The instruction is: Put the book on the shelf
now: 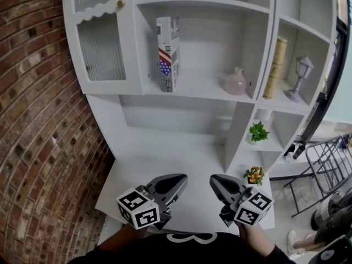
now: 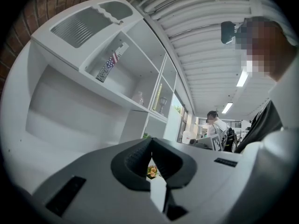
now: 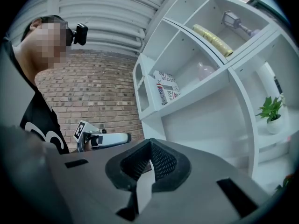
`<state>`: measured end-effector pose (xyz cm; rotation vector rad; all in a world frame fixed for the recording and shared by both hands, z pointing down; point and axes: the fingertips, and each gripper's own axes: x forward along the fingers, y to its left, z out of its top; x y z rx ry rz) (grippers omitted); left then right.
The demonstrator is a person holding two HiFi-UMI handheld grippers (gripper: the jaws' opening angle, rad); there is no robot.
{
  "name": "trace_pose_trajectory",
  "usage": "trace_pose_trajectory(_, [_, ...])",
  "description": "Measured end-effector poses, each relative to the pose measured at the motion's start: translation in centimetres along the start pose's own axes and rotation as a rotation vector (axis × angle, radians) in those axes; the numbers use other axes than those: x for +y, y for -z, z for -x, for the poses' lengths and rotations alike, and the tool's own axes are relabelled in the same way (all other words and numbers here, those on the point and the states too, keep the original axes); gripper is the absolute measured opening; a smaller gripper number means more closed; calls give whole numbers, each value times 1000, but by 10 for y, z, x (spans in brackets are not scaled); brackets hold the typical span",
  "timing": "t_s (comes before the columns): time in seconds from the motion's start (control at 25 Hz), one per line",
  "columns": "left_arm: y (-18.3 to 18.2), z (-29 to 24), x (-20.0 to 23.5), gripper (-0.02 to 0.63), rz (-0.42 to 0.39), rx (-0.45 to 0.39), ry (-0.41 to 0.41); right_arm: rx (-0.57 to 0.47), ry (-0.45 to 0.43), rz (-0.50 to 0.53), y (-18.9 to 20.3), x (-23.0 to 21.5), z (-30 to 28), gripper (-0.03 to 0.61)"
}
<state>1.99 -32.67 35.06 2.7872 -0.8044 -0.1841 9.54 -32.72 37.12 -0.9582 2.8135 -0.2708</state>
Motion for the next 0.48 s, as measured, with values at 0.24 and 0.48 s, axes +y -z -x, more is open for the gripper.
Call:
trace_pose_trajectory(0.24, [0, 1, 10, 3, -3, -6, -35, 9, -27, 12, -1, -4, -7, 6])
trace_pose_trajectory(0.48, [1, -4, 22, 3, 5, -12, -53, -1, -43, 27, -3, -12, -14, 6])
